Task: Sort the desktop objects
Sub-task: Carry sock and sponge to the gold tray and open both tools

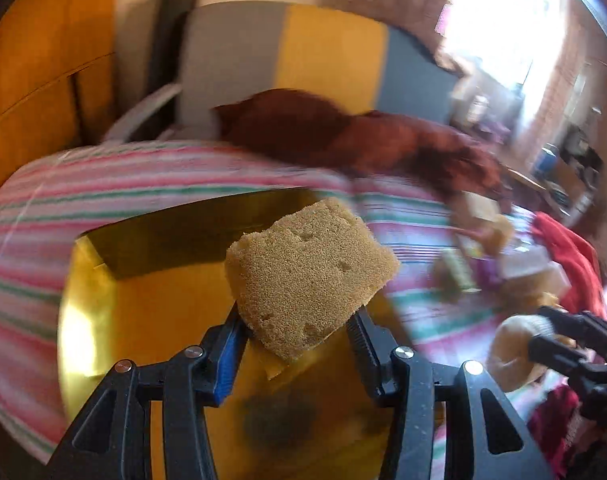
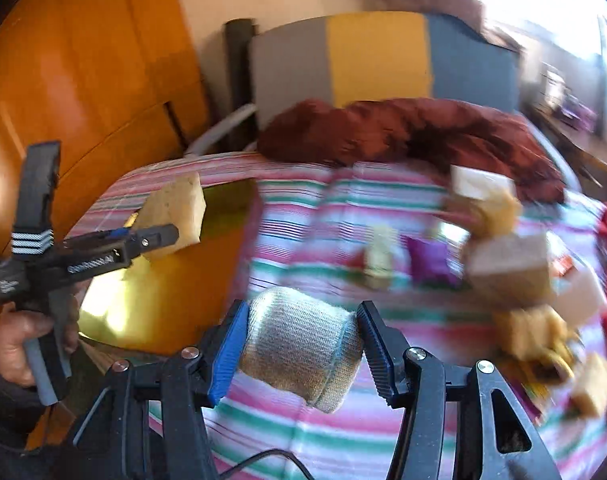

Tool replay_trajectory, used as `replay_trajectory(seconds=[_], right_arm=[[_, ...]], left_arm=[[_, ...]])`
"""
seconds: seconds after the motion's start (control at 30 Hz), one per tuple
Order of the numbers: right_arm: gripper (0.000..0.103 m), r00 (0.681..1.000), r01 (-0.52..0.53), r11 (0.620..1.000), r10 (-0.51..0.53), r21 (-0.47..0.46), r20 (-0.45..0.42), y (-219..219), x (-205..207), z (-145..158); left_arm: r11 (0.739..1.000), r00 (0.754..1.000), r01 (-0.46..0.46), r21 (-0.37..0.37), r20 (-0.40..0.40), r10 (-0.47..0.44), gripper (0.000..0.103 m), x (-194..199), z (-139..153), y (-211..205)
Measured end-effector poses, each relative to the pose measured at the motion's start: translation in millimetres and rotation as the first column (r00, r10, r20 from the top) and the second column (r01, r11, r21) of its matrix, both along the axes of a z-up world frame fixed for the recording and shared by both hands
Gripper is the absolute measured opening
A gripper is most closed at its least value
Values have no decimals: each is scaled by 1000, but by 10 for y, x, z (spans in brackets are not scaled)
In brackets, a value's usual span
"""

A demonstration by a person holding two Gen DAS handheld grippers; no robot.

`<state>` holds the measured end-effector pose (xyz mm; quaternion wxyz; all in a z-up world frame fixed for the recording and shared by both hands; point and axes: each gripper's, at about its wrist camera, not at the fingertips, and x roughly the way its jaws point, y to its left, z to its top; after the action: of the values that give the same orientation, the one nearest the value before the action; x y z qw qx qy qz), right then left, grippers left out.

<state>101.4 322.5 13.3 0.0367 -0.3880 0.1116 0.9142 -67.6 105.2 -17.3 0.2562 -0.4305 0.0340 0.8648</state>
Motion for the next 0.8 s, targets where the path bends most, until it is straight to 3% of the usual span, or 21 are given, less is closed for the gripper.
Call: replay_trajectory(seconds=[0.17, 0.33, 0.47, 0.5, 0.53, 0.8], right_arm=[[56, 993, -109, 994, 109, -9, 33, -344, -585, -57], [56, 981, -193, 981, 193, -3, 34, -754, -1167, -54], [62, 979, -206, 979, 206, -10, -5, -987, -1561, 9], [71, 980, -200, 980, 200, -4, -17, -1039, -1636, 27], [80, 980, -198, 980, 198, -9, -21, -1055, -1676, 45], [81, 981, -192, 981, 192, 4, -20, -1158, -1591, -2]], left_arm=[[991, 992, -125, -37, -6, 125, 50, -270, -143, -468], [973, 977, -212, -87, -40, 209, 55, -462, -177, -632], [959, 964, -262, -109, -72, 255, 59, -464, -135, -717], [958, 963, -267, -103, -75, 260, 61, -468, -116, -724], [958, 961, -271, -92, -78, 264, 64, -454, -100, -736], [958, 952, -286, -31, -123, 280, 70, -281, 123, -793]])
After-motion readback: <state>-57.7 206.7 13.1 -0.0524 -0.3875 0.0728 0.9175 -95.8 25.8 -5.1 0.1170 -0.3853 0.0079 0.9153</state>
